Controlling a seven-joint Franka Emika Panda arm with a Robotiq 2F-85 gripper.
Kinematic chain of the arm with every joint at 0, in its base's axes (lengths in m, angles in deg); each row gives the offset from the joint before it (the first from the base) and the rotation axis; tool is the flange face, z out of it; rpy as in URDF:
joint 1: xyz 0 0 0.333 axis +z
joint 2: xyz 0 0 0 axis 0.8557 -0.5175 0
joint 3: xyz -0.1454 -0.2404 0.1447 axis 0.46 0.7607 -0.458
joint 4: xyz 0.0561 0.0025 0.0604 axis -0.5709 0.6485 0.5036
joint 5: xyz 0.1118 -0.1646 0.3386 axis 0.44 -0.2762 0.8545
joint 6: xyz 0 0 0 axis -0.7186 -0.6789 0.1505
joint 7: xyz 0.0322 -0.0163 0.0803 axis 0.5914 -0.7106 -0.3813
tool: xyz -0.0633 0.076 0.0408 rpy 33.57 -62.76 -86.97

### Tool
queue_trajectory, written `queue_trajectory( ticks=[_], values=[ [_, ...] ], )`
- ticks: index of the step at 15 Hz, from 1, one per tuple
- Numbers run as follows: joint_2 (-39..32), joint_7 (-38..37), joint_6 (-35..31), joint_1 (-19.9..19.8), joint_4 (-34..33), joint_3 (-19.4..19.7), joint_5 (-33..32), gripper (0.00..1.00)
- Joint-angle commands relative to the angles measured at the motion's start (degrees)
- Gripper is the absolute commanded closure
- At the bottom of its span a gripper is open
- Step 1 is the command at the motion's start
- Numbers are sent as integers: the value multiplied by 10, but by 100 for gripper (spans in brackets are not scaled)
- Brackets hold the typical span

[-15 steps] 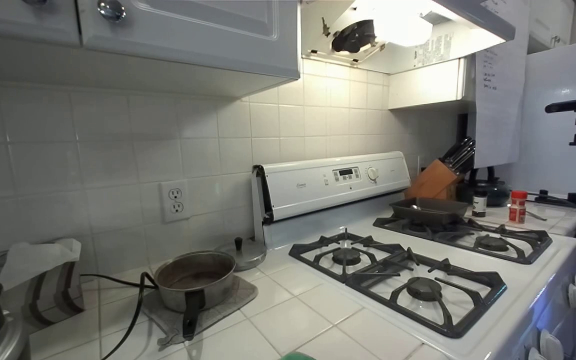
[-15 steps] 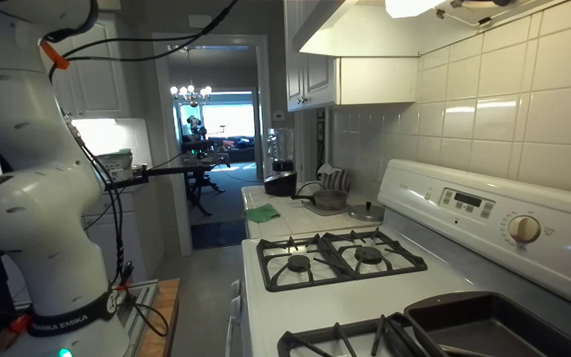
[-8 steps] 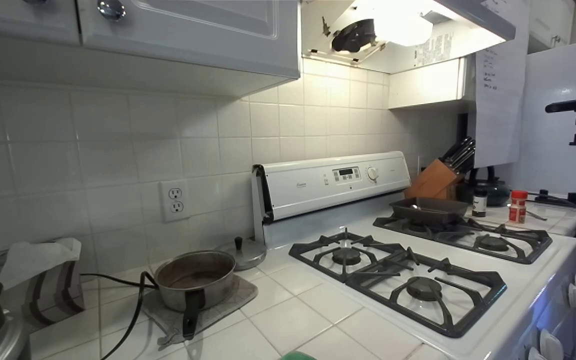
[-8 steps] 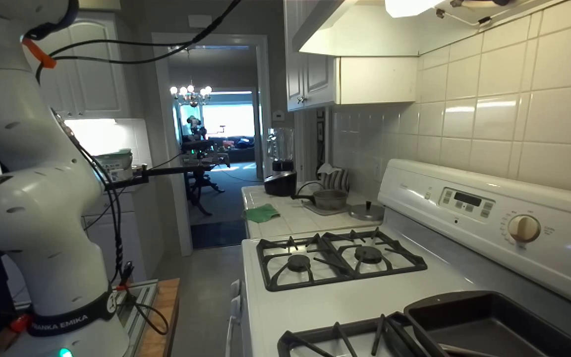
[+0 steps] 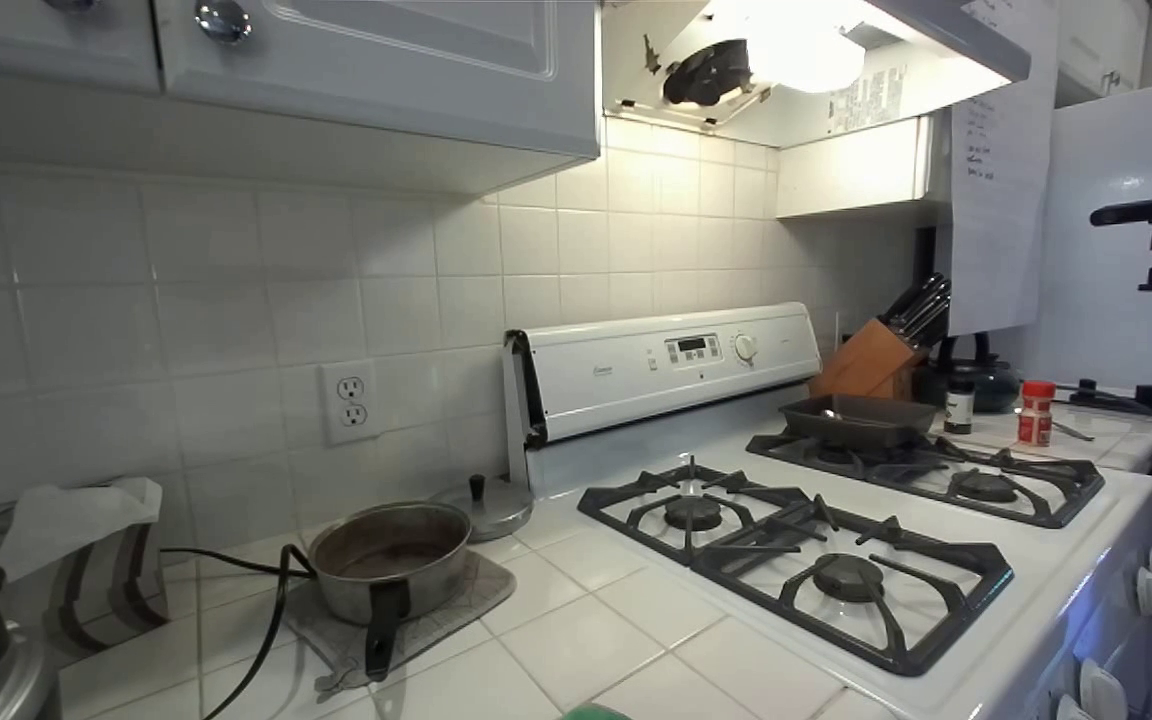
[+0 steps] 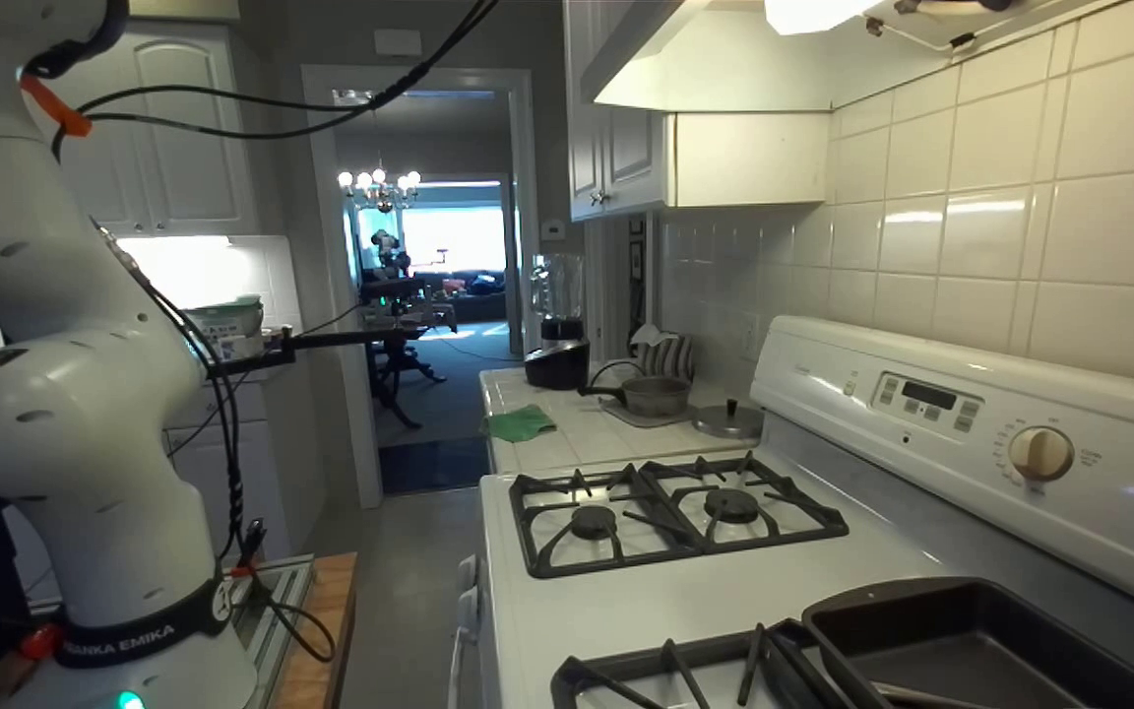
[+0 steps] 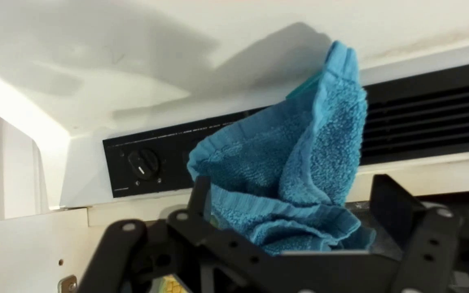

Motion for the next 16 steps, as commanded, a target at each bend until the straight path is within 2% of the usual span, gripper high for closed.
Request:
queue_trajectory(
  ticks=[1, 2, 3, 5, 12, 16],
  values=[
    [24, 56, -28, -30, 43, -24, 62, 25],
    [24, 68, -34, -34, 47, -27, 71, 26],
    [22, 77, -39, -39, 48, -28, 78, 32],
    [18, 92, -45, -45, 51, -30, 89, 50],
    [2, 105, -63, -57, 47, -35, 99, 97],
    [-19, 103, -91, -58, 4, -42, 99, 100]
  ],
)
